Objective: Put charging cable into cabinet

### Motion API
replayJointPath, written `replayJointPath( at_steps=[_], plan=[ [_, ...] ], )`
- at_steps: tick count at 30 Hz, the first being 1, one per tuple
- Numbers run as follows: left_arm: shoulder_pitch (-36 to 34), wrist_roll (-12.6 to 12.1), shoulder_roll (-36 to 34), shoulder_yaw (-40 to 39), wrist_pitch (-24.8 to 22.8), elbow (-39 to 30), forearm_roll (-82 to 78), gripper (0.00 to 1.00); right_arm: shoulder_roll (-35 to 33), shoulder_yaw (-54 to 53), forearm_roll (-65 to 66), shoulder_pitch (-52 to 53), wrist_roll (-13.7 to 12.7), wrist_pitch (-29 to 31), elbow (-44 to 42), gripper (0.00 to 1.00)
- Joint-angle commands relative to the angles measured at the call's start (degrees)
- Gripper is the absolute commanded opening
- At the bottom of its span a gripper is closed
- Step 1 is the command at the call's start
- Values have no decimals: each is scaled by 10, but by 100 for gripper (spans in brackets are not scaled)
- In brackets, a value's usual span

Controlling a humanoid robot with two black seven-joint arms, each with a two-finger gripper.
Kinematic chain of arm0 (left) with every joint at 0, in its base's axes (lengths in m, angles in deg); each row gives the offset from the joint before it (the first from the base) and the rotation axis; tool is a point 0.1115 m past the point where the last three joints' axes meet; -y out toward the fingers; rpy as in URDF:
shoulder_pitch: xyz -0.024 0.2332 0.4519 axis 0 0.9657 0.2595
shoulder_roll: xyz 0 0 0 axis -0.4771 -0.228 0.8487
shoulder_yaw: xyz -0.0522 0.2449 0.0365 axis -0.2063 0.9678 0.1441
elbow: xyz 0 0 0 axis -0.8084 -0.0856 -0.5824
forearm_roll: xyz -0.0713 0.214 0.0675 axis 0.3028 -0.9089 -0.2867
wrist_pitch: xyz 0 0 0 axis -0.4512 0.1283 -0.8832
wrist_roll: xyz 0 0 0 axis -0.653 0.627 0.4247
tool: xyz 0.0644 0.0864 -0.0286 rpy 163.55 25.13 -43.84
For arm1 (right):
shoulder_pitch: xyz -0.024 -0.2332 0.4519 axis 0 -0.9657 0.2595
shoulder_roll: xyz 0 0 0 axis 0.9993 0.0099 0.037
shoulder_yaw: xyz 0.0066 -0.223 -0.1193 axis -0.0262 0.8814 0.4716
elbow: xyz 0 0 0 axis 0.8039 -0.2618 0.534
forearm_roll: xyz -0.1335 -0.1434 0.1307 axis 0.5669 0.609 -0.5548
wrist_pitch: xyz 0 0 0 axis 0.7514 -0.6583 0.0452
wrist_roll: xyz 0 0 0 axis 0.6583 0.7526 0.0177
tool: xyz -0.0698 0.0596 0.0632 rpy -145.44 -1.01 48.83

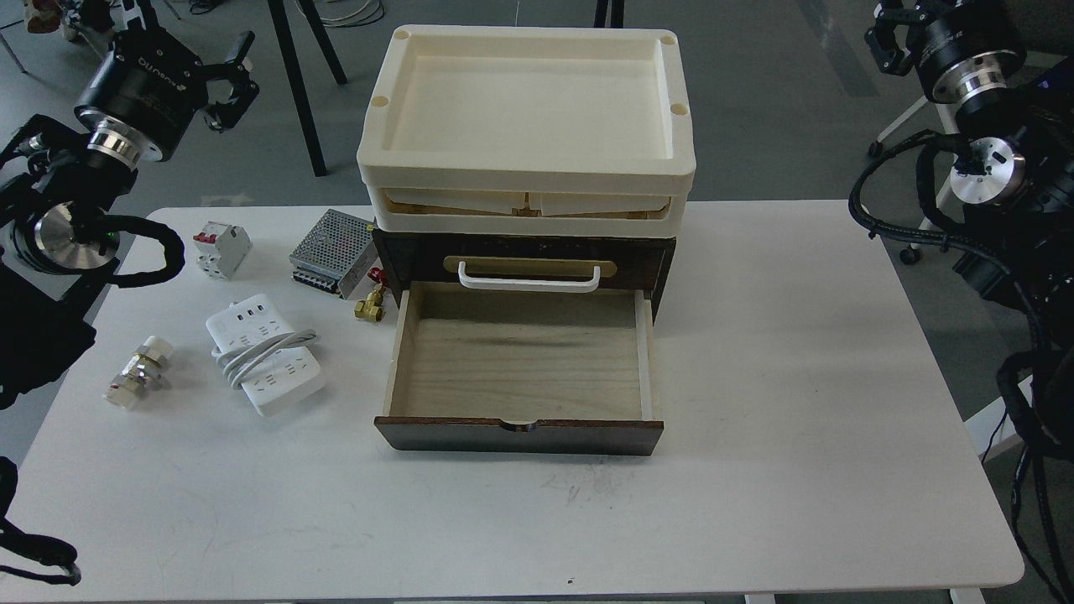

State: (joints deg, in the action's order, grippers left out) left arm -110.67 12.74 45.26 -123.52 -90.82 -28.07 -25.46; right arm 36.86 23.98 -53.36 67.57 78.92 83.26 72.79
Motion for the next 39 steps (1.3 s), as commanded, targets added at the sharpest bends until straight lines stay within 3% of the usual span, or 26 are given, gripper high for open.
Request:
replayJointPath(
  at_steps=[1, 10, 17, 21, 25, 28, 34, 37, 39],
  plan=[
    [5, 12, 6, 0, 0, 23, 0, 100, 1, -20, -1, -18, 0, 0, 0, 100],
    [5, 19, 18, -34, 0, 83, 61, 100, -10, -67, -1, -11, 3, 0, 12, 100],
    [-5, 19, 50, -35, 0, 64, 61, 100, -9, 9, 15, 11, 1, 0, 65, 100],
    [-9, 16, 47, -30, 0, 36, 59, 100, -42, 45, 18, 17, 2, 0, 154, 100],
    [-6, 14, 7, -20, 0, -43, 43, 100, -171, 43, 44, 10, 2, 0, 373, 100],
    [-3, 15, -37, -18, 0, -124, -15, 100, -238, 25, 92, -1, 2, 0, 483, 100],
    [17, 20, -146, -19, 0, -362, -330, 100, -272, -83, 99, -93, 3, 0, 494, 100],
    [52, 31, -177, -14, 0, -456, -604, 100, -305, -152, 99, -136, 3, 0, 492, 100],
    [81, 45, -186, -2, 0, -480, -799, 100, -313, -172, 99, -161, 2, 0, 485, 100]
  ],
)
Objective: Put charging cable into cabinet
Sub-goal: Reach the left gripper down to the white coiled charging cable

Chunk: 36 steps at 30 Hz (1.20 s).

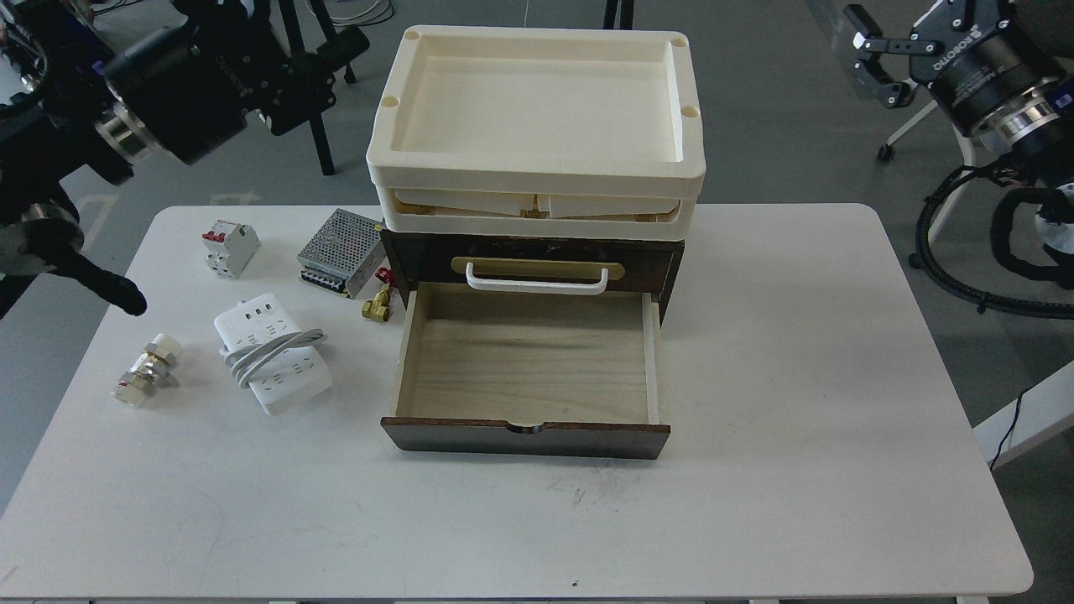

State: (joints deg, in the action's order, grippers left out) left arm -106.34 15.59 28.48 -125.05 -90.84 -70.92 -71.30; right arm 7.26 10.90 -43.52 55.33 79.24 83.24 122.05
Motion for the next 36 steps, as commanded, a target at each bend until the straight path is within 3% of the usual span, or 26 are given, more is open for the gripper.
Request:
replayJointPath(
  at_steps=[1, 4, 7, 9, 14, 17, 22, 24, 26, 32, 33, 34, 36],
  plan=[
    [46, 20, -19, 19, 0, -51, -428, 100, -24, -45, 0, -46, -1, 0, -14, 100],
    [54, 37, -19, 29, 0, 0, -694, 100, -47, -49, -3, -62, -1, 0, -26, 100],
    [57, 80, -7, 43, 0, 87, -835, 100, -54, -49, -27, -88, 0, 0, -24, 100],
    [56, 87, -4, 74, 0, 117, -835, 100, -57, -49, -44, -97, -1, 0, -23, 100],
    [48, 87, 28, 162, 53, 202, -835, 99, -63, -49, -57, -107, 0, 0, -22, 100],
    [46, 87, 47, 170, 90, 250, -835, 99, -63, -49, -59, -110, 0, 0, -22, 100],
    [42, 87, 48, 170, 111, 285, -835, 95, -63, -49, -60, -120, 1, 0, -25, 100],
    [42, 87, 48, 173, 112, 293, -835, 84, -62, -49, -60, -124, 1, 0, -24, 100],
    [43, 87, 48, 185, 111, 304, -835, 60, -62, -49, -60, -128, 1, 0, -24, 100],
    [41, 87, 47, 215, 111, 311, -835, 44, -62, -50, -60, -137, 1, 0, -26, 100],
    [41, 87, 46, 215, 111, 307, -835, 27, -62, -50, -60, -139, 1, 0, -27, 100],
    [41, 87, 45, 215, 112, 306, -835, 3, -62, -50, -60, -141, 1, 0, -26, 100],
    [40, 87, 39, 213, 119, 300, -835, 0, -62, -50, -60, -145, 1, 0, -26, 100]
  ],
)
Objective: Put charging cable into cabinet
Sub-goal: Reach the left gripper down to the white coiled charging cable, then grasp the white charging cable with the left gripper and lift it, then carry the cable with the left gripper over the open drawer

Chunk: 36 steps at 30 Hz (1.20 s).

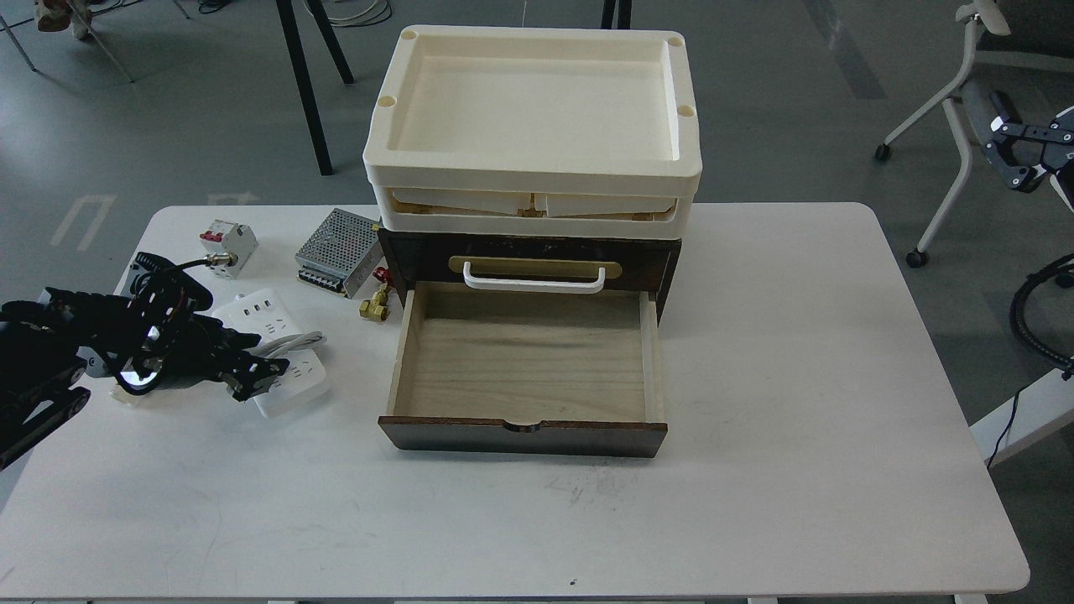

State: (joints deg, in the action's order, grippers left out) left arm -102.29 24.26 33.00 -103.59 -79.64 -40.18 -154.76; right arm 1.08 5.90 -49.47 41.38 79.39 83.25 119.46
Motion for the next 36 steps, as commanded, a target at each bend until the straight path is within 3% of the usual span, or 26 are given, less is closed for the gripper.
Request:
replayJointPath(
  at_steps=[1, 5, 8, 11, 15, 19, 24, 28, 31, 36],
  plan=[
    [-1, 0, -10, -3, 11, -12, 0, 0, 0, 0, -1, -9, 0, 0, 0, 100],
    [-1, 0, -45, -4, 18, -81, 0, 0, 0, 0, -1, -16, 0, 0, 0, 100],
    [-12, 0, -97, -11, -36, -164, 26, 0, 0, 0, -1, -18, 3, 0, 0, 100],
    [-38, 0, -178, -12, -108, -265, 162, 0, -1, -3, -1, -26, 9, 0, 0, 100],
    [-62, 0, -264, -42, -112, -382, 374, 0, -1, -4, -1, -37, 14, 0, -1, 100],
    [-61, 0, -273, -64, -112, -455, 546, 0, -1, -4, -1, -43, 15, 0, -1, 100],
    [-31, 0, -157, -59, -112, -423, 612, 0, -3, -7, -2, -49, 15, 0, -1, 100],
    [12, 0, -50, -56, -62, -356, 601, 0, -12, -8, -10, -51, 15, 0, -1, 100],
    [17, 0, -11, -35, -53, -297, 549, 0, -12, -8, -15, -52, 15, 0, -1, 100],
    [13, 0, 12, 30, 7, -251, 484, 0, -11, -8, -15, -55, 15, 0, -1, 100]
  ],
)
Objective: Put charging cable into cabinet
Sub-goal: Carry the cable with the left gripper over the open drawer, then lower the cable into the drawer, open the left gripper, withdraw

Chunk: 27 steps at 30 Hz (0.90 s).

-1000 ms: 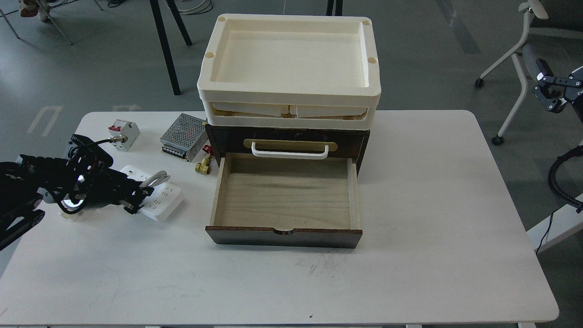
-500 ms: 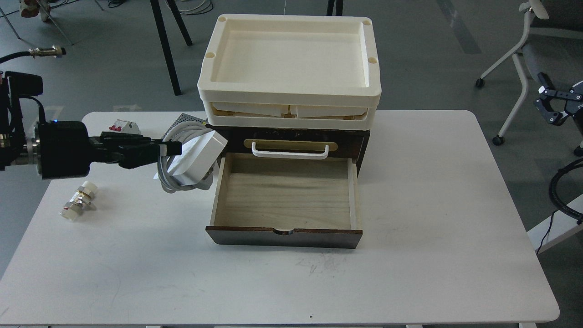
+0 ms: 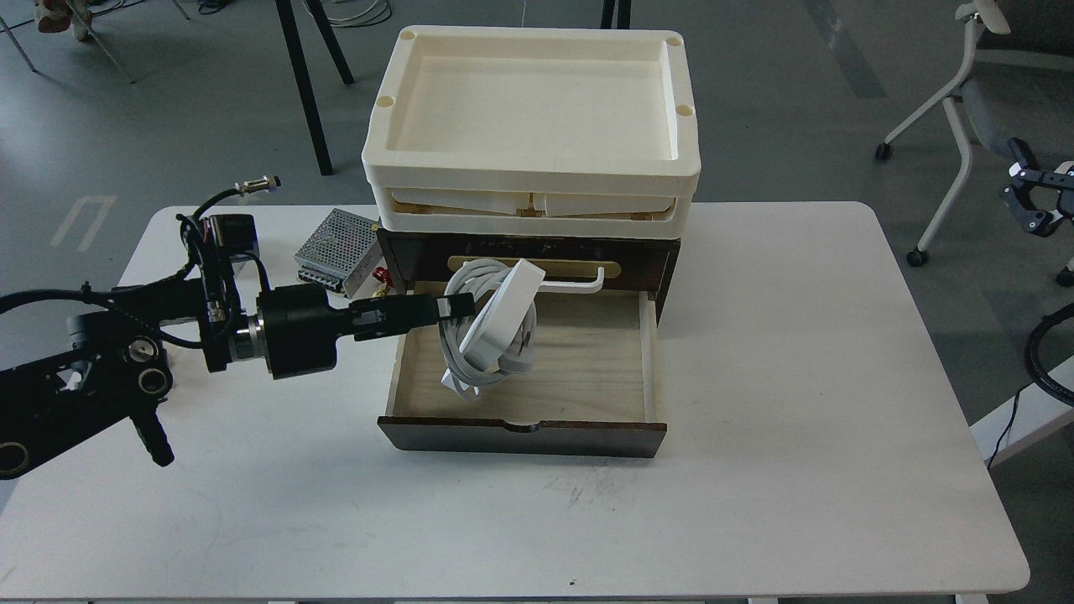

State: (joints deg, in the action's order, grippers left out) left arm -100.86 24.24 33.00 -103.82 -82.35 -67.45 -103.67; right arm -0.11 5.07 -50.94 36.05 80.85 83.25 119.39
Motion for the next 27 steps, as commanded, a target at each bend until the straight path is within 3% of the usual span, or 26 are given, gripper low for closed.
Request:
replayJointPath(
  at_steps=[1, 6, 11, 13, 14, 15, 16, 27],
  plan=[
    [-1, 0, 15, 39, 44, 27, -27, 0, 1, 0, 0, -3, 0, 0, 0, 100],
    [-1, 0, 40, 55, 79, 69, -30, 0, 1, 0, 0, -5, 0, 0, 0, 100],
    [-5, 0, 47, 54, 84, 77, -40, 3, 1, 0, 0, -8, 0, 0, 0, 100],
    [-5, 0, 47, 53, 83, 77, -40, 19, 1, 0, 0, -10, 0, 0, 0, 100],
    [-7, 0, 47, 52, 83, 77, -40, 34, 1, 0, -1, -10, 0, 0, 0, 100],
    [-8, 0, 47, 51, 83, 77, -39, 74, 1, 0, 0, -10, 0, 0, 0, 100],
    [-9, 0, 47, 45, 80, 77, -33, 100, 0, 0, -1, -11, 0, 0, 0, 100],
    [-90, 0, -35, 36, -7, 69, 20, 100, 7, -30, -1, -13, 0, 0, 3, 100]
  ],
)
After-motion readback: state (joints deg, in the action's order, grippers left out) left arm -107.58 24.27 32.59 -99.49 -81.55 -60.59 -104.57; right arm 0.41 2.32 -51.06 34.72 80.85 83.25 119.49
